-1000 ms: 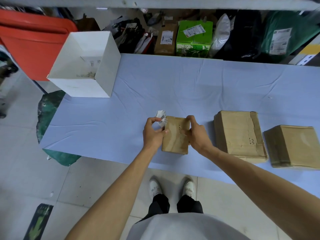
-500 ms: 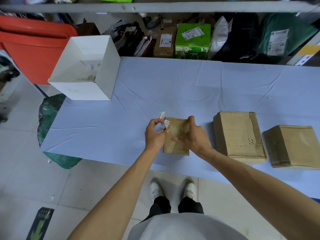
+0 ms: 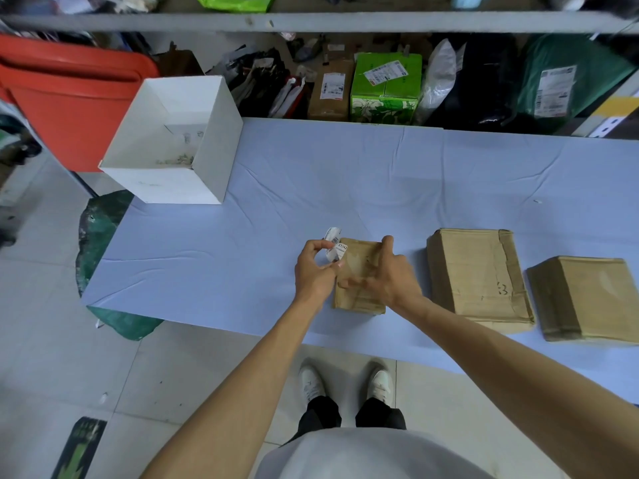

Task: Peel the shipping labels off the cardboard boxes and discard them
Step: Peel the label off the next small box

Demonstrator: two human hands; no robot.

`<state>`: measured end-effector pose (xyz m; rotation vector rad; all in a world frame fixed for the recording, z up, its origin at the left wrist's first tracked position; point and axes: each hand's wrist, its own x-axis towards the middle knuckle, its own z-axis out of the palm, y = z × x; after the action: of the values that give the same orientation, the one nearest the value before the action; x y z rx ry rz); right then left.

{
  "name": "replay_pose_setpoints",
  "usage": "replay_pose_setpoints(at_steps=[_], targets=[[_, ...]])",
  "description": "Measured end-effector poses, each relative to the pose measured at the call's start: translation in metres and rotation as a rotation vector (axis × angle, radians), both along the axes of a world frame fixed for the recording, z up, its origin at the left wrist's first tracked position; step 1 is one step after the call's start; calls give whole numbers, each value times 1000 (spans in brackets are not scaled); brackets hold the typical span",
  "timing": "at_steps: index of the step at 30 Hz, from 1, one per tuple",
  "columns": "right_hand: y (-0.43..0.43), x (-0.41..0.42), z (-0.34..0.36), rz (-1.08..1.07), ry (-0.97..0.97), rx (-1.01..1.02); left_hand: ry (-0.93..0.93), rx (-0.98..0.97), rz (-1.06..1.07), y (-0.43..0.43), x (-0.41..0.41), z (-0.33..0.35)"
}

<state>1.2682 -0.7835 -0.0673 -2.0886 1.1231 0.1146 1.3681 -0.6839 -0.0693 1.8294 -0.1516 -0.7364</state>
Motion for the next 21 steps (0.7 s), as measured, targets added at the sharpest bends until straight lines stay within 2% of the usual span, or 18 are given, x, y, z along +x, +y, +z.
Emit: replay_pose_setpoints(at_steps=[10,16,21], targets=[[-5,2,-3,-10,-74,-6,-27,8,-73,4,6,-2],[-10,2,-2,-17,-67,-11,-53,22,-15,6,15,-1],[-15,1,2,-34,-54,-9,-33,-38,82,8,28,8]])
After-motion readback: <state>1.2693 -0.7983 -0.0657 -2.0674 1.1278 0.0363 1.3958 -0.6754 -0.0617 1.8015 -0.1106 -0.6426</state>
